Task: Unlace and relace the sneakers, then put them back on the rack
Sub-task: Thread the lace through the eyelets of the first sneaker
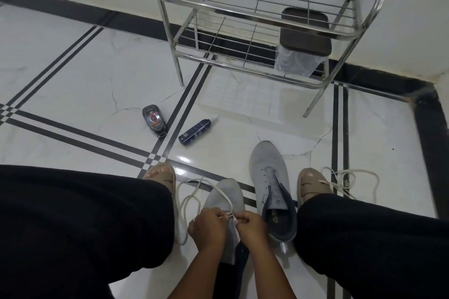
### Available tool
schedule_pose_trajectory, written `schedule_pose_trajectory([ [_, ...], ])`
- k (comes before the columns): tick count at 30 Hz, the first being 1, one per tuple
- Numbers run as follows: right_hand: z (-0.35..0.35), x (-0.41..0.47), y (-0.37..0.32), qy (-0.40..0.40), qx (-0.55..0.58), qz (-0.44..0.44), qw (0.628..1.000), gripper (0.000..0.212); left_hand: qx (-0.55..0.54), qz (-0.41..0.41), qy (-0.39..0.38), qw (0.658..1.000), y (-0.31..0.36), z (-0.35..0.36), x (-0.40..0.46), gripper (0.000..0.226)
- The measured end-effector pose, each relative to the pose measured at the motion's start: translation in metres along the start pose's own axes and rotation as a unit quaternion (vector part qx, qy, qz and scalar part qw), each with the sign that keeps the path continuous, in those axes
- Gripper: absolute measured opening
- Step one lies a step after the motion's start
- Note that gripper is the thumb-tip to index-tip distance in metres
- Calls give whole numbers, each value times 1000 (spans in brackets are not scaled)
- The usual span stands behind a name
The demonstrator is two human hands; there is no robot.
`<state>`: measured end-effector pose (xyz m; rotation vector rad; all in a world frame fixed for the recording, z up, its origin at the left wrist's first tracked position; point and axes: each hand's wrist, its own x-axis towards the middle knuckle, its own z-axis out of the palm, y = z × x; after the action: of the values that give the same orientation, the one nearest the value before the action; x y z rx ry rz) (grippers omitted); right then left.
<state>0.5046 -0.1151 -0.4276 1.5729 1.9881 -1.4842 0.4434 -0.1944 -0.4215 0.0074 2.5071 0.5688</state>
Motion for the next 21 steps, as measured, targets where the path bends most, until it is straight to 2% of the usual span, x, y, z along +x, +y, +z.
schedule_pose_trajectory([
  [9, 0, -2, 4, 11, 80, 23, 996, 21, -4, 7, 7, 1000, 0, -2, -5, 18],
  [14, -1, -2, 4, 3, 109, 41, 993, 18, 62, 70, 56, 994, 2, -3, -6, 22],
  [17, -1, -2, 4, -3, 113, 46, 993, 18, 76, 97, 52, 991, 3, -2, -4, 24],
  [21, -2, -4, 3, -9, 113, 45, 993, 17, 156, 130, 34, 979, 8, -2, -7, 26],
])
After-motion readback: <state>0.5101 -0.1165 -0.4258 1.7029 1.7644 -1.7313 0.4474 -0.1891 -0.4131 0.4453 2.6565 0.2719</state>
